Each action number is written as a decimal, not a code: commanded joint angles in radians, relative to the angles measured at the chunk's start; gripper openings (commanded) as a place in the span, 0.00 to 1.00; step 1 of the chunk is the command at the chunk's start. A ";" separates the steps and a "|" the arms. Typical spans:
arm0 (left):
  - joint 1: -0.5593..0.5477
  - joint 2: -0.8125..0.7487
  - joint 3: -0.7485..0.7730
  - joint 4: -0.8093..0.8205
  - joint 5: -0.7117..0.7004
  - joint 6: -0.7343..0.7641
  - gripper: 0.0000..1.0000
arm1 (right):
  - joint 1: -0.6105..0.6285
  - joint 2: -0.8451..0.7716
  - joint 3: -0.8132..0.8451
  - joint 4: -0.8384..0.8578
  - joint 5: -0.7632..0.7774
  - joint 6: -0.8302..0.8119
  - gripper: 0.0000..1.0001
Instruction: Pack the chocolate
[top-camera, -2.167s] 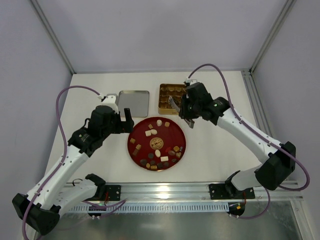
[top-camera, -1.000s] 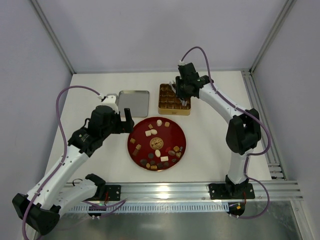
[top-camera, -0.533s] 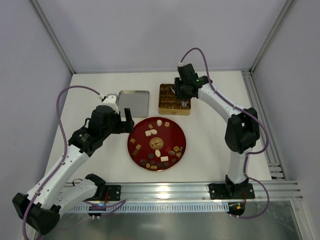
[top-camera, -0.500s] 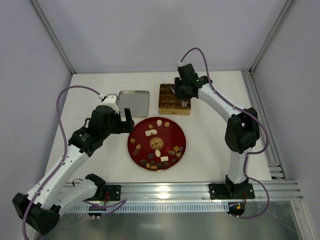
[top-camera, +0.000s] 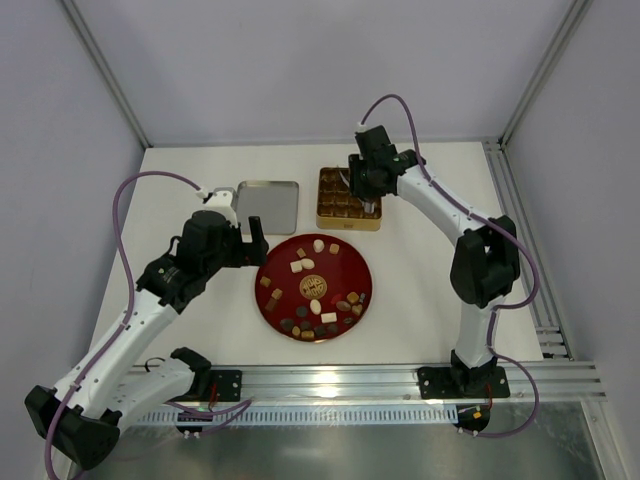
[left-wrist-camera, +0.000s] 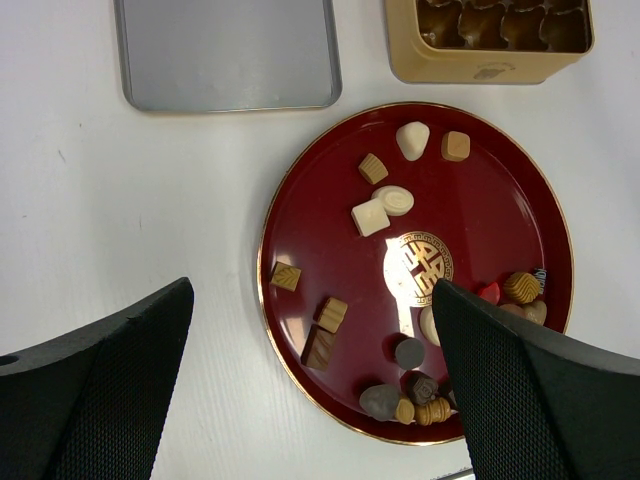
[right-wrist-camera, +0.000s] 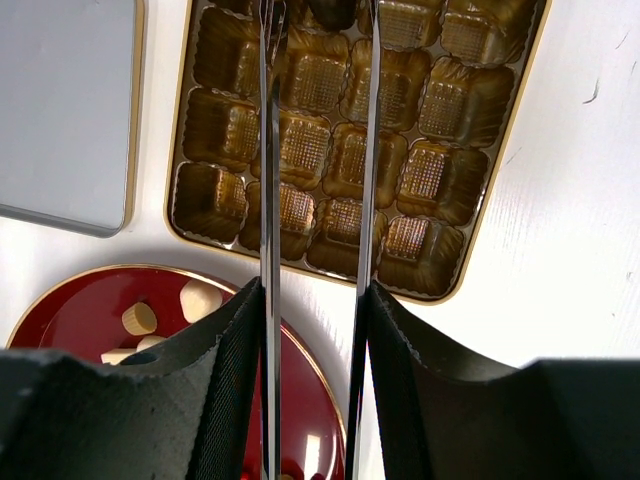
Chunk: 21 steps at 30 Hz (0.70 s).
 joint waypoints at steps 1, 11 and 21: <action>-0.001 -0.006 0.010 0.027 0.007 0.006 1.00 | 0.010 -0.115 0.004 -0.001 -0.002 -0.004 0.46; -0.002 -0.012 0.012 0.027 0.007 0.004 1.00 | 0.161 -0.492 -0.394 0.021 0.048 0.094 0.46; -0.002 -0.018 0.007 0.027 0.005 0.004 1.00 | 0.349 -0.638 -0.636 0.052 0.076 0.220 0.45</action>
